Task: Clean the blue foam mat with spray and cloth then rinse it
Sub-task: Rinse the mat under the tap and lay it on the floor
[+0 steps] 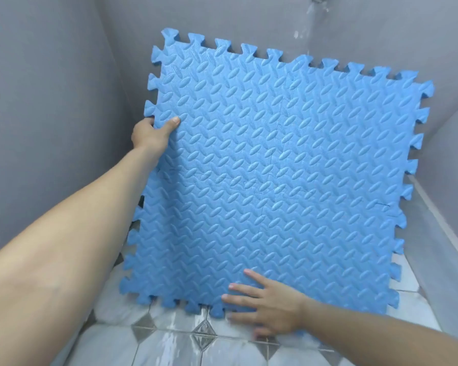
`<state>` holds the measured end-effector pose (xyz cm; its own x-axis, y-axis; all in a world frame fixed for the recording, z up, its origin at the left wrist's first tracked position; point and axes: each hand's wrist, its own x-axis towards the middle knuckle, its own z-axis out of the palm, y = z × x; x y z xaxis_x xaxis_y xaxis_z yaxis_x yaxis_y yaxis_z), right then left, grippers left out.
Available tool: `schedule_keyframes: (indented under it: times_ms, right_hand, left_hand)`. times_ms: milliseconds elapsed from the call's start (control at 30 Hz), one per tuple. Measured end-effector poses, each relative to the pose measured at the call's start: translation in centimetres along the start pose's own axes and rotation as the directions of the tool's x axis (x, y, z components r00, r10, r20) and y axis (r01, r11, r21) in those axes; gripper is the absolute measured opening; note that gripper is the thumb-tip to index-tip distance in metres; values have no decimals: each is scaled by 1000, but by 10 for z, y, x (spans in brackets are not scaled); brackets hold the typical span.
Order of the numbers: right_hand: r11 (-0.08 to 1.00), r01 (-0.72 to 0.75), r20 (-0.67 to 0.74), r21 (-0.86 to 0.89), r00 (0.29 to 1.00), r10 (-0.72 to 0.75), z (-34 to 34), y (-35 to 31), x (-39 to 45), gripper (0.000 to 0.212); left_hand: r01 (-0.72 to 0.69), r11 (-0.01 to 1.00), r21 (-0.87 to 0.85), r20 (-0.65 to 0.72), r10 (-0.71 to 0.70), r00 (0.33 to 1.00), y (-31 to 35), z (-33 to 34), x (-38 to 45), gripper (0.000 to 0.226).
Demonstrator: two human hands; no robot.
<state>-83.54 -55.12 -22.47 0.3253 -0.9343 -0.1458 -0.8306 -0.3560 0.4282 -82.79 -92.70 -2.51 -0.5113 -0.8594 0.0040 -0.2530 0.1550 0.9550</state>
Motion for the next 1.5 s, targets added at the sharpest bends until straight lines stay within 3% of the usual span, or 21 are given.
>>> schedule_keyframes:
  times_ms: [67, 133, 200, 300, 367, 467, 533, 600, 633, 700, 767, 833, 933, 1033, 1100, 1133, 1200, 1300, 1333, 1400, 1500]
  right_hand:
    - [998, 65, -32, 12, 997, -64, -6, 26, 34, 54]
    - [970, -240, -172, 21, 955, 240, -20, 89, 63, 58]
    - [760, -637, -220, 124, 730, 647, -50, 164, 77, 62]
    - [517, -831, -225, 205, 475, 851, -69, 197, 92, 70]
    - [663, -725, -262, 189, 613, 745, -57, 150, 104, 70]
    - [993, -106, -97, 43, 989, 110, -30, 42, 94, 64]
    - [997, 12, -58, 74, 998, -8, -24, 49, 71, 59]
    - [954, -294, -148, 58, 943, 300, -27, 108, 42, 57]
    - [844, -530, -213, 86, 817, 535, -31, 142, 24, 57]
    - [359, -895, -159, 265, 327, 932, -45, 208, -28, 58]
    - [-300, -841, 112, 450, -281, 953, -63, 247, -77, 62]
    - [-651, -586, 328, 482, -568, 755, -79, 261, -93, 67]
    - [-460, -716, 270, 525, -372, 888, -87, 264, -46, 67]
    - [107, -865, 136, 490, 198, 971, -104, 246, 47, 66]
    - [557, -738, 91, 382, 630, 771, -119, 226, 94, 67]
    - [684, -660, 76, 311, 734, 675, -121, 226, 105, 67]
    - [654, -706, 43, 271, 688, 725, -117, 243, 103, 70]
    - [163, -885, 108, 436, 231, 967, -108, 259, 74, 79]
    - [124, -889, 139, 440, 204, 969, -105, 250, 71, 79]
    - [424, -835, 57, 351, 471, 880, -89, 208, 72, 77]
    - [956, -258, -42, 138, 963, 266, -50, 109, 51, 69]
  left_hand:
    - [-13, 998, 61, -24, 14, 1000, -10, 0, 12, 95]
    - [-24, 993, 120, -35, 28, 999, -8, 0, 13, 96]
    - [-25, 986, 163, -26, 30, 999, -4, 0, 11, 89]
    - [-1, 983, 181, -28, 6, 1000, -5, -3, 9, 88]
    - [23, 982, 187, -26, -18, 1000, -13, -5, 11, 95]
    - [58, 982, 180, -42, -51, 998, -33, -8, 15, 101]
    - [81, 985, 149, -52, -74, 996, -43, -8, 20, 104]
    - [79, 989, 126, -61, -72, 996, -42, -4, 25, 108]
    - [76, 990, 121, -69, -68, 995, -41, -3, 25, 109]
    - [70, 987, 141, -86, -58, 995, -41, -3, 27, 107]
    - [99, 981, 165, -101, -83, 991, -46, -4, 31, 107]
    - [125, 979, 159, -122, -106, 987, -57, -3, 38, 112]
    - [129, 980, 153, -86, -116, 989, -69, 8, 43, 107]
    - [145, 975, 167, -86, -132, 988, -65, 14, 39, 103]
    - [144, 980, 133, -98, -132, 986, -60, 15, 33, 107]
    - [129, 986, 104, -101, -119, 988, -62, 15, 34, 107]
    - [100, 990, 102, -104, -90, 991, -50, 13, 29, 103]
    - [108, 992, 61, -101, -102, 990, -34, 12, 19, 102]
    - [110, 993, 53, -107, -104, 989, -33, 11, 18, 102]
    - [110, 993, 36, -126, -104, 987, -28, 12, 9, 99]
    - [105, 992, 67, -157, -93, 983, -21, 15, -4, 84]
